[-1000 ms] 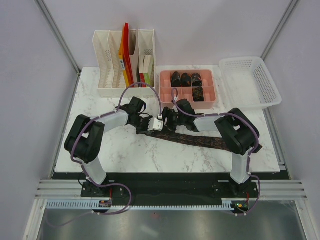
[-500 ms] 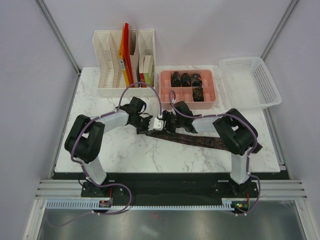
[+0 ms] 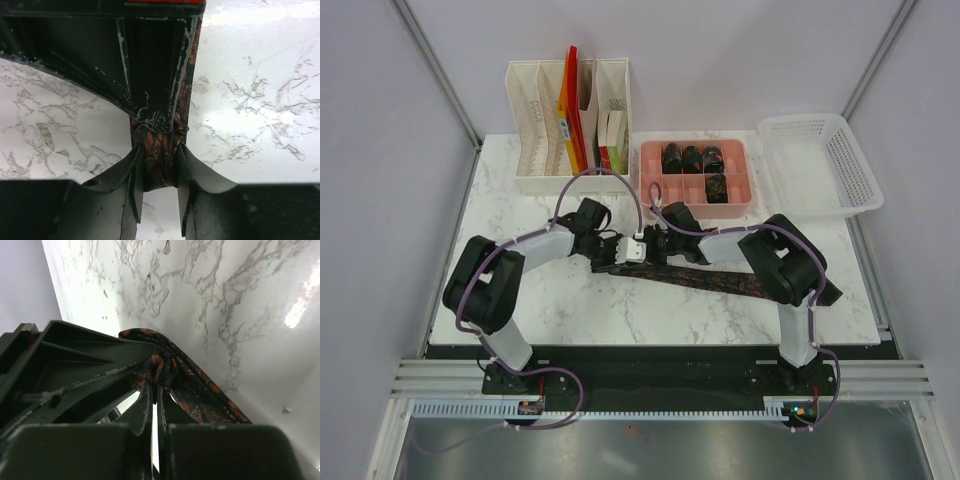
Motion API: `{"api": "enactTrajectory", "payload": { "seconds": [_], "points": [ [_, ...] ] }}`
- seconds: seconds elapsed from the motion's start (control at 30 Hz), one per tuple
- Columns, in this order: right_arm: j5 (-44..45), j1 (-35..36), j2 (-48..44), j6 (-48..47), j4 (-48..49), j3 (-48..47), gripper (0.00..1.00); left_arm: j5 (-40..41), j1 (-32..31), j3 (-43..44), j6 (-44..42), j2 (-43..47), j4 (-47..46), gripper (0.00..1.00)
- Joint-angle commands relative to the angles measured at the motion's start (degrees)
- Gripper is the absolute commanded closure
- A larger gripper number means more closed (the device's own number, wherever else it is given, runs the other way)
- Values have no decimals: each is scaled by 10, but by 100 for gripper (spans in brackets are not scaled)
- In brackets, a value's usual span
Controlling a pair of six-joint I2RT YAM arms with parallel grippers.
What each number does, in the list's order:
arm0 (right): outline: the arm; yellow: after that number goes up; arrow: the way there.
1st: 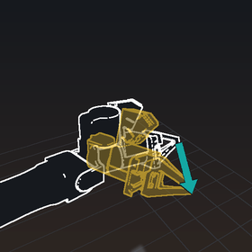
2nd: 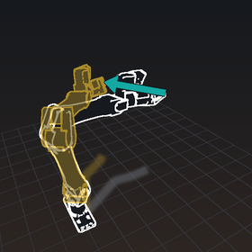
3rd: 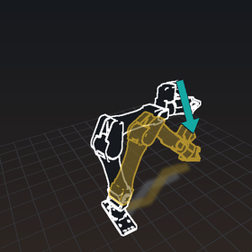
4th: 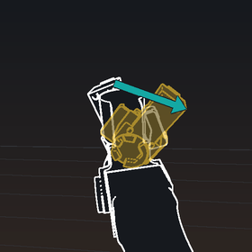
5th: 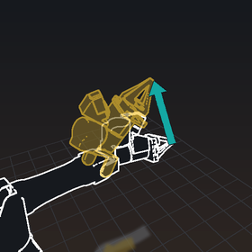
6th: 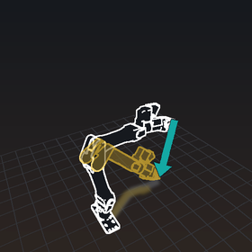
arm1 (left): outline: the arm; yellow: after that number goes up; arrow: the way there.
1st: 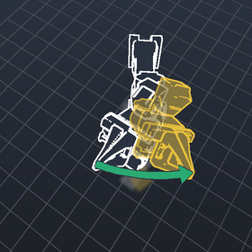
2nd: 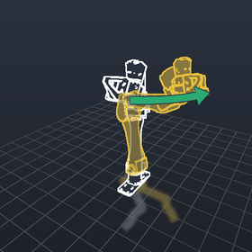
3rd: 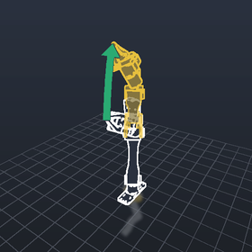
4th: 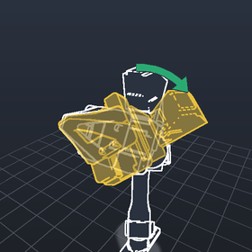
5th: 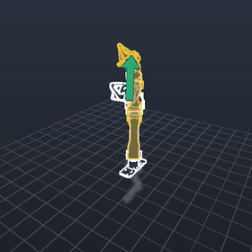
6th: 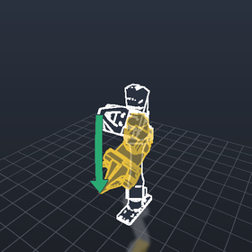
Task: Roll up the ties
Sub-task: Roll the tie at the center of the board.
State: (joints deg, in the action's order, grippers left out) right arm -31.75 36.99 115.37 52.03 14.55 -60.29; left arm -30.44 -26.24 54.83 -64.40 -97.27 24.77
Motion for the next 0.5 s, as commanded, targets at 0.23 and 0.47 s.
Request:
{"api": "enactTrajectory", "payload": {
  "seconds": [0.23,0.47],
  "points": [
    [-14,-17,18,-77,-57,11,100,-13,19,-37,59,78,41,31],
    [-16,-21,32,-76,-66,7,100,-34,26,-32,42,67,-9,24]
  ]
}}
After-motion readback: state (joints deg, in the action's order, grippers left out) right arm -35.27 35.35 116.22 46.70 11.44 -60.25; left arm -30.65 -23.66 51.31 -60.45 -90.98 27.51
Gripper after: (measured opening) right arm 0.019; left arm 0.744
